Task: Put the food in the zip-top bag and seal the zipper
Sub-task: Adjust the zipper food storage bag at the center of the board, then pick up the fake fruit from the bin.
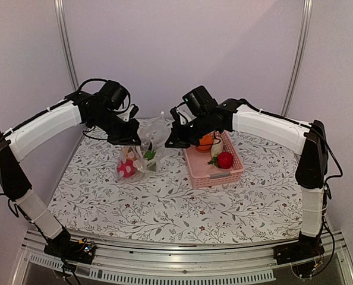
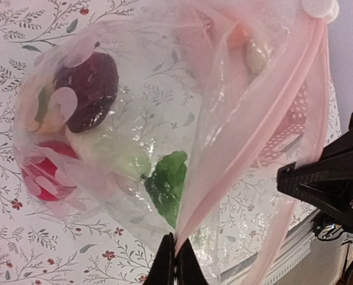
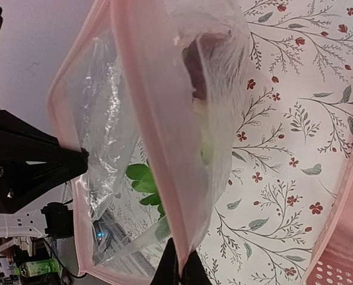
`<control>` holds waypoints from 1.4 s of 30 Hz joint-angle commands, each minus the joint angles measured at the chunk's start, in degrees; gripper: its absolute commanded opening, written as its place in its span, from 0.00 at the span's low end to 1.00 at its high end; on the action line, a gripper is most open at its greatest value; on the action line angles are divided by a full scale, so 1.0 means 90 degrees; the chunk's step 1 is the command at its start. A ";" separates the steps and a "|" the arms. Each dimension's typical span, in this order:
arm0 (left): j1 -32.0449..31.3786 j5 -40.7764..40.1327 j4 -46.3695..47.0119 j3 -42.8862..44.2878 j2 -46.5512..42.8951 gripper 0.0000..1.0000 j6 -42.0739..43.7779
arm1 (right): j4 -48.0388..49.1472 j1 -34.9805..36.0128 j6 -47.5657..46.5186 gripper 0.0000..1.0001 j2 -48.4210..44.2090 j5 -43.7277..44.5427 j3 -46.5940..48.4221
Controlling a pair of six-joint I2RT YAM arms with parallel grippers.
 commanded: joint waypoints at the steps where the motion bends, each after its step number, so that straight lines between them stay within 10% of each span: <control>1: -0.0045 -0.0233 -0.0047 0.0141 -0.0036 0.00 0.0115 | -0.0713 -0.0147 -0.0207 0.00 -0.0534 0.0219 0.0063; 18: -0.0119 -0.0057 0.0267 0.0698 0.0607 0.00 0.0173 | -0.1202 -0.0412 -0.0268 0.06 -0.0510 0.0176 -0.0244; 26: -0.0121 0.0085 0.0412 0.0828 0.0741 0.00 0.0318 | -0.1298 -0.0422 -0.0373 0.31 -0.0734 -0.0021 -0.0063; 42: -0.0111 0.0043 0.0431 0.0840 0.0774 0.00 0.0421 | -0.2273 -0.1259 -0.0926 0.51 -0.1435 0.0364 -0.0018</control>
